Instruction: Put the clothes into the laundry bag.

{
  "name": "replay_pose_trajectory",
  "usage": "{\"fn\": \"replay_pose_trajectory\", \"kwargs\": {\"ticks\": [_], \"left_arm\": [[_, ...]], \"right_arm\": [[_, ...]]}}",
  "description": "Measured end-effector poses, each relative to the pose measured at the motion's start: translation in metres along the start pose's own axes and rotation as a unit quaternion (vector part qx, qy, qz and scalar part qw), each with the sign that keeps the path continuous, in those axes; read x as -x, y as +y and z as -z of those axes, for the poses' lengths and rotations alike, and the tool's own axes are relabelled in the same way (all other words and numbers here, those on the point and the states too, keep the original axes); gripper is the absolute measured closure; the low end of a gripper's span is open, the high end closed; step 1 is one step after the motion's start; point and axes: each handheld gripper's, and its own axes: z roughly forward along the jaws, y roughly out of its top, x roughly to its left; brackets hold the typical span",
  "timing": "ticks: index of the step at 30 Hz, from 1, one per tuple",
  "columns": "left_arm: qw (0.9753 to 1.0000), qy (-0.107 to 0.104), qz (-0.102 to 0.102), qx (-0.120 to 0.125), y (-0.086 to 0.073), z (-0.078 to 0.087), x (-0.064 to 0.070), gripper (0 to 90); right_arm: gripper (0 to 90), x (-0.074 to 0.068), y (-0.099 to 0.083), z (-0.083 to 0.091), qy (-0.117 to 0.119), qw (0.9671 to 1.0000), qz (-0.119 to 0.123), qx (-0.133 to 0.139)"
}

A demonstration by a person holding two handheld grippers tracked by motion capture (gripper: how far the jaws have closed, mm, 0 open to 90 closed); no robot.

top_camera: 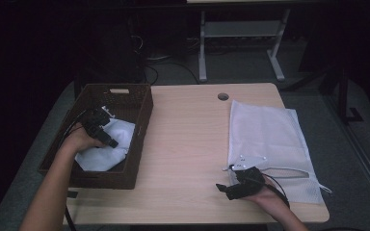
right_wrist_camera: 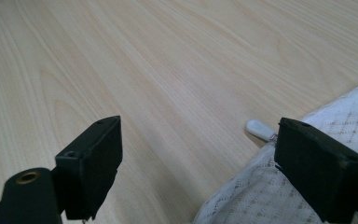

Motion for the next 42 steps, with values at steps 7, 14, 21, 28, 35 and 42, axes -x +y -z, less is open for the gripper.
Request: {"fn": "replay_pose_trajectory", "kwargs": {"ticks": [7, 14, 21, 28, 35, 42], "left_arm": [[0.9998, -0.008, -0.005, -0.015, 0.001, -0.017, 0.002, 7.9], [0.9996, -0.027, -0.001, 0.004, -0.005, -0.022, -0.003, 7.7], [0.9997, -0.024, 0.002, 0.006, -0.005, -0.019, -0.002, 13.4], [0.9993, -0.033, 0.007, 0.020, -0.007, -0.010, 0.000, 40.4], [0.9984, -0.045, 0.023, 0.027, -0.010, -0.004, 0.000, 59.0], [0.9963, -0.058, 0.052, 0.037, -0.013, 0.007, -0.002, 63.2]], "right_arm": [[14.9, -0.002, 0.000, -0.001, 0.001, 1.0000, 0.003, -0.002], [14.9, -0.003, 0.000, -0.002, 0.002, 1.0000, 0.005, -0.004], [14.9, -0.003, 0.000, -0.003, 0.004, 1.0000, 0.004, -0.005], [15.0, -0.001, 0.000, -0.003, 0.004, 1.0000, 0.000, -0.006], [15.1, -0.001, 0.000, -0.003, 0.003, 1.0000, 0.000, -0.004], [15.1, 0.000, 0.000, 0.000, 0.001, 1.0000, -0.005, 0.001]]}}
